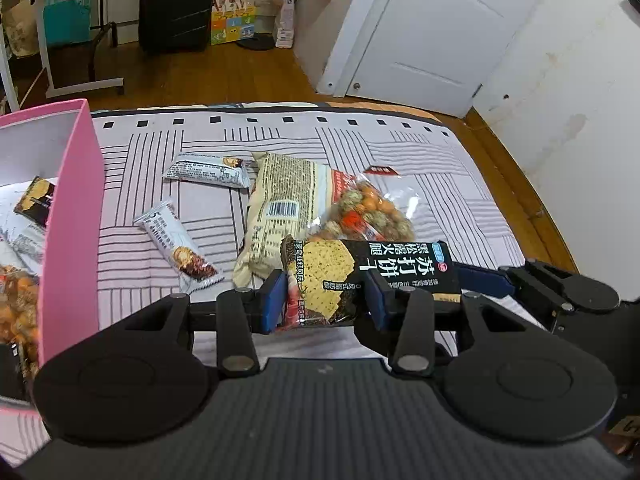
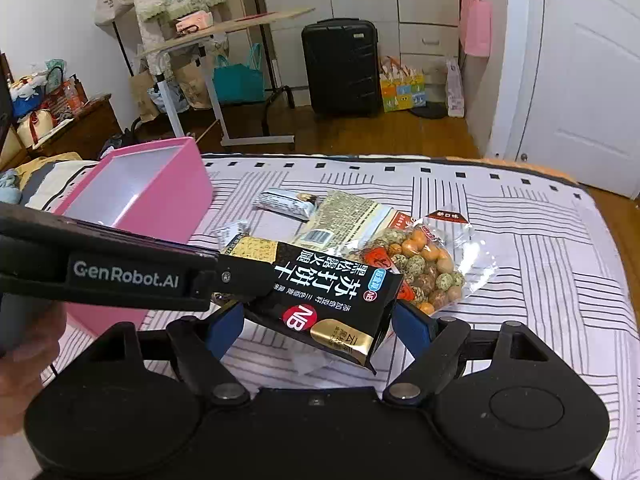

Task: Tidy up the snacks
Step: 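Lift the cracker packet and carry it over the pink box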

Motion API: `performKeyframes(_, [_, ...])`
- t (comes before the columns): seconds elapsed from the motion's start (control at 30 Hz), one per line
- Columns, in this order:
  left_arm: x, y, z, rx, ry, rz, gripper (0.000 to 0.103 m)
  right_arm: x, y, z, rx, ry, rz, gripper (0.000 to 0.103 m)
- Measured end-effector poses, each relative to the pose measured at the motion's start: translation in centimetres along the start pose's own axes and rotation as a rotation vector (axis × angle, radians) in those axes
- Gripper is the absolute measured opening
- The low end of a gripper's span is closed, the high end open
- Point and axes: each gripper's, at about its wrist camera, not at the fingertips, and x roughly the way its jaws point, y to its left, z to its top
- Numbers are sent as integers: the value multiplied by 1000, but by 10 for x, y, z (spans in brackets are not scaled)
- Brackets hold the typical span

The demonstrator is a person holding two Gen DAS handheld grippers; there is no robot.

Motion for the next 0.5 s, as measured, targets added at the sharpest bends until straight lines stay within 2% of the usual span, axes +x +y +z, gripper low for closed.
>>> performKeyframes(0.2, [-39, -10, -18, 42, -5, 9, 41, -35, 23, -5, -56, -11, -4, 85])
performKeyframes(0.5, [-99, -1, -48, 8, -47, -14, 41, -78, 63, -12, -151, -22, 6, 85])
